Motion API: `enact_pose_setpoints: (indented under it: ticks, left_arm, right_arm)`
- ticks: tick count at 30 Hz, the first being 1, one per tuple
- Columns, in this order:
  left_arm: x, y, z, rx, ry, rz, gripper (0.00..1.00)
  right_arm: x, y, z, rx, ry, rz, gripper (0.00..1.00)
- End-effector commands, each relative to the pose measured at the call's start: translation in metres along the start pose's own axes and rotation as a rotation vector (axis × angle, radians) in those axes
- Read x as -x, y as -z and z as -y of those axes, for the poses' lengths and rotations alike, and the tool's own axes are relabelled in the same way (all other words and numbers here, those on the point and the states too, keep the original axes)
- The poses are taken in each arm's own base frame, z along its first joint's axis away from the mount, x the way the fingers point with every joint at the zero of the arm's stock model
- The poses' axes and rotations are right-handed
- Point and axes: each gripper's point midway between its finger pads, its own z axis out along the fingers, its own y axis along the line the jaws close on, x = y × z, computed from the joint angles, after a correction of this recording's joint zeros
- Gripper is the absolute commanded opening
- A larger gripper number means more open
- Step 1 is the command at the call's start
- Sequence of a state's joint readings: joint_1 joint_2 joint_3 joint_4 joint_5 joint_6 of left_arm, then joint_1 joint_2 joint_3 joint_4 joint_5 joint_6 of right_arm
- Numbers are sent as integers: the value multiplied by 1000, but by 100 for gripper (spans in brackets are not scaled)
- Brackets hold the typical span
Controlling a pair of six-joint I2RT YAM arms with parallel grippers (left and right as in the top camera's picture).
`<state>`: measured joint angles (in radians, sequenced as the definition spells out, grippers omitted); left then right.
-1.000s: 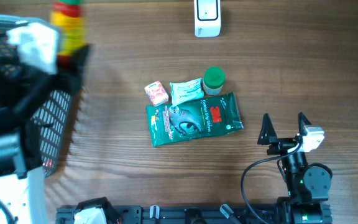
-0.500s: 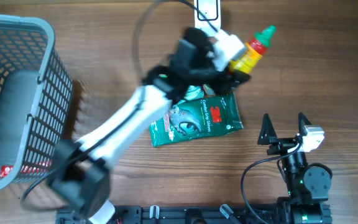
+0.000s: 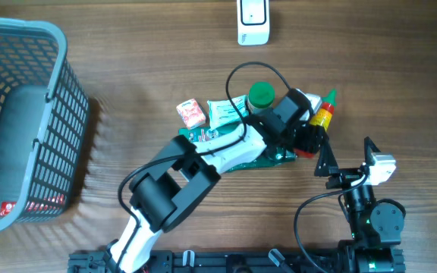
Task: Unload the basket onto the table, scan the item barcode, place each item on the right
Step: 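Place the sriracha bottle on the table right of the packs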
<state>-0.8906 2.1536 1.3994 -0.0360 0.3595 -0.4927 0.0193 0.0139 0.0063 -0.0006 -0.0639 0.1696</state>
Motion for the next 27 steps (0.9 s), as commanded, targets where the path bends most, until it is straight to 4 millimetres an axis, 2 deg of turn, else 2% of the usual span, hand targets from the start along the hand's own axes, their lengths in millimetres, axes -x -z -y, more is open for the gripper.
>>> enact_pose_setpoints:
  ticks: [1,2,3,4,6,10,13,15,16,17,19,20,21,23,24,25,27]
  left_arm:
    - [-1,-7,-5,34,3,13,70]
    - [1,-6,-3,30,1,20,72]
    - [3,-4,-2,28,0,24,80]
    - [6,-2,-1,26,-1,30,100]
    - [15,7,2,20,-2,53,100]
    - [44,40,11,8,-24,121,100]
    - [67,81,5,107,-96,189,100]
    - [84,119,-5,217,-127,249,100]
    - [94,147,-7,273,-155,287,100]
    - [104,184,-7,335,-205,333,100]
    - [115,231,-4,398,-257,397,100]
    - [118,248,-3,417,-259,422,100]
    - [120,277,-3,455,-253,460,100]
    - [107,323,-3,513,-324,450,100]
    - [104,340,-3,536,-370,452,100]
    - [105,366,-3,575,-406,485,100]
    - [113,434,-17,693,-269,668,100]
  right_arm:
    - [0,0,-3,17,13,3,100]
    - [0,0,-3,17,13,3,100]
    - [0,0,-3,17,13,3,100]
    - [0,0,-3,17,13,3,100]
    - [0,0,-3,17,13,3,100]
    - [0,0,-3,17,13,3,100]
    - [0,0,-3,17,13,3,100]
    - [0,0,-3,17,13,3,100]
    - [0,0,-3,17,13,3,100]
    - [0,0,-3,17,13,3,100]
    - [0,0,-3,17,13,3,100]
    - [0,0,-3,17,13,3,100]
    - [0,0,-3,17,13,3,100]
    - [0,0,-3,17,13,3,100]
    - [0,0,-3,17,13,3,100]
    - [0,0,-3,17,13,3,100]
    - [0,0,-3,17,13,3,100]
